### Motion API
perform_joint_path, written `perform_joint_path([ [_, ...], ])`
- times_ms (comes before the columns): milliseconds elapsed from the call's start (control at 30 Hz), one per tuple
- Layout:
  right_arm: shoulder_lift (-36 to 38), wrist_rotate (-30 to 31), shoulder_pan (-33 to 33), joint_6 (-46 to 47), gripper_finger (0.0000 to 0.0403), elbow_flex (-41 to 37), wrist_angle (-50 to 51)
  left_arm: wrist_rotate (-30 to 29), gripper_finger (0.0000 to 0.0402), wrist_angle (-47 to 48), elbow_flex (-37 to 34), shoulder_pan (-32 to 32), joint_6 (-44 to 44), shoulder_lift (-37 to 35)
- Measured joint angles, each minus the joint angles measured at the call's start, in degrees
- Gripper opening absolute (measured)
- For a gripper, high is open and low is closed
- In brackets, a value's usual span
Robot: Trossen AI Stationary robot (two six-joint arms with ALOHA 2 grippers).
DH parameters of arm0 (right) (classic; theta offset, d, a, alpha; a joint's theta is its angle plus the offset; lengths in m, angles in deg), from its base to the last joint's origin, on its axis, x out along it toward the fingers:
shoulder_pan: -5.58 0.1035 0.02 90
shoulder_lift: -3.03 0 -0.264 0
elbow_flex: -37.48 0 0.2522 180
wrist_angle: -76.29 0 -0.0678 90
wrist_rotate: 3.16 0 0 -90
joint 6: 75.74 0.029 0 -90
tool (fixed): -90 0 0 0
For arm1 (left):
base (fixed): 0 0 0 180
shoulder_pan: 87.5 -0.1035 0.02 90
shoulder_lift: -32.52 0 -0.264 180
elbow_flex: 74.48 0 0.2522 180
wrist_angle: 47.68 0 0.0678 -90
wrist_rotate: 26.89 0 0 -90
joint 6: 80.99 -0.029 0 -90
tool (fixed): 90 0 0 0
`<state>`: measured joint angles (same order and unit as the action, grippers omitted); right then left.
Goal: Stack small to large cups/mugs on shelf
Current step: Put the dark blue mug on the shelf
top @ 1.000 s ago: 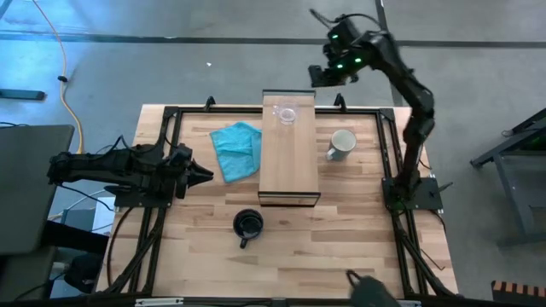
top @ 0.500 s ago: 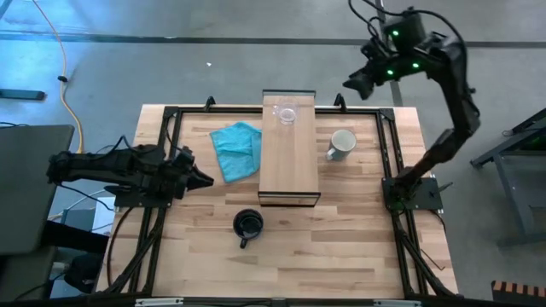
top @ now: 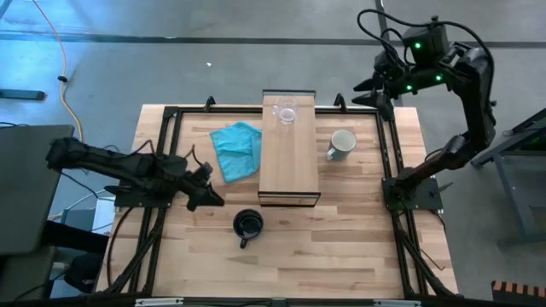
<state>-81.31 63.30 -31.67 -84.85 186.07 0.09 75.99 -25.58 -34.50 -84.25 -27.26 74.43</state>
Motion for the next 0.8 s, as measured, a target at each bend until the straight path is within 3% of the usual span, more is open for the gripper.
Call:
perform_joint_path([
  [433, 0.4, 0.1, 4.9, -2.9, 0.0188, 0.0, 0.0, -18.3, 0.0083, -5.9, 0.0, 19.6, -1.5, 8.0],
  [633, 0.4, 1.0, 5.9, -1.3, 0.0188, 0.0, 0.0, -26.6, 0.0083, -5.3, 0.0, 20.7, -6.7, 9.4],
  [800, 0.1, 1.0, 7.4, -1.0, 0.0188, 0.0, 0.0, -33.2, 0.0083, -5.2, 0.0, 20.8, -19.3, 11.5],
])
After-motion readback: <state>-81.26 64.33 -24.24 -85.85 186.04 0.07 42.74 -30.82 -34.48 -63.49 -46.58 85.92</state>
